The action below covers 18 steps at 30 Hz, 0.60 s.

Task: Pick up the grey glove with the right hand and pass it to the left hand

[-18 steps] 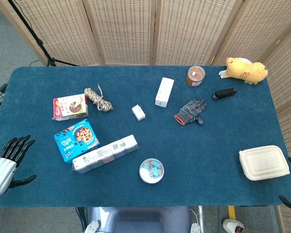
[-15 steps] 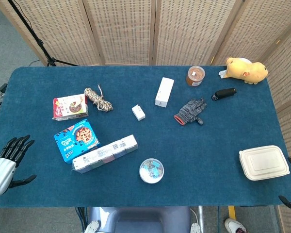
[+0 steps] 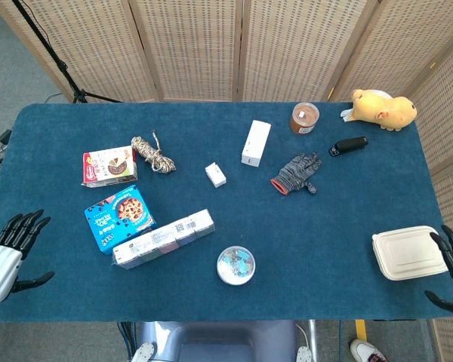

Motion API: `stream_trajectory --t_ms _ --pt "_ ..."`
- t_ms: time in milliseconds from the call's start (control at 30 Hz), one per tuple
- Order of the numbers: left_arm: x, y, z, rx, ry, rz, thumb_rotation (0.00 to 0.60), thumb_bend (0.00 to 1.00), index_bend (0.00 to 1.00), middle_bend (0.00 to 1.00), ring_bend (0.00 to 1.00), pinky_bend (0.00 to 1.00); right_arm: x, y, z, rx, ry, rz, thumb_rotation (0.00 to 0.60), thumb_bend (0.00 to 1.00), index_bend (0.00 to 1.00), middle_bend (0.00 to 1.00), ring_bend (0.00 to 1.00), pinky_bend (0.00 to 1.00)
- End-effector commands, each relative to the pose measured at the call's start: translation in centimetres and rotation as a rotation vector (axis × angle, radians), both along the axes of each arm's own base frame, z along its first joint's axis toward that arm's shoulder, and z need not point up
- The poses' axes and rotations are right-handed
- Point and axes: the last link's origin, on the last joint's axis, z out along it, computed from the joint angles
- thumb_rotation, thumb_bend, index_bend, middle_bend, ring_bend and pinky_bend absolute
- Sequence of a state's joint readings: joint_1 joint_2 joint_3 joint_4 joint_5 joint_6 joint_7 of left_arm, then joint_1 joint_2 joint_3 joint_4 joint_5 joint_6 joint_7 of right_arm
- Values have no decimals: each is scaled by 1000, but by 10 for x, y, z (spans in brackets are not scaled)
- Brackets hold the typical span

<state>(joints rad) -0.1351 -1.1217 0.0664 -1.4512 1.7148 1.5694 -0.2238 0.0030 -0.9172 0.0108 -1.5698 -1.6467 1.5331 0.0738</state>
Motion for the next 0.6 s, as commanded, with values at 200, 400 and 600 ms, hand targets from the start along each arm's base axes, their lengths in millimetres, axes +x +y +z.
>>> stream_trajectory --t_ms 200,400,600 --pt "0 3 1 18 5 11 600 0 0 0 0 0 15 -93 -31 209 30 94 600 0 0 0 0 0" --pt "2 9 0 27 6 -1 600 0 0 0 0 0 24 -159 -61 291 31 133 600 0 14 0 0 0" --pt "-1 10 -2 39 14 13 600 0 0 0 0 0 32 -204 -86 339 32 156 600 0 51 0 0 0"
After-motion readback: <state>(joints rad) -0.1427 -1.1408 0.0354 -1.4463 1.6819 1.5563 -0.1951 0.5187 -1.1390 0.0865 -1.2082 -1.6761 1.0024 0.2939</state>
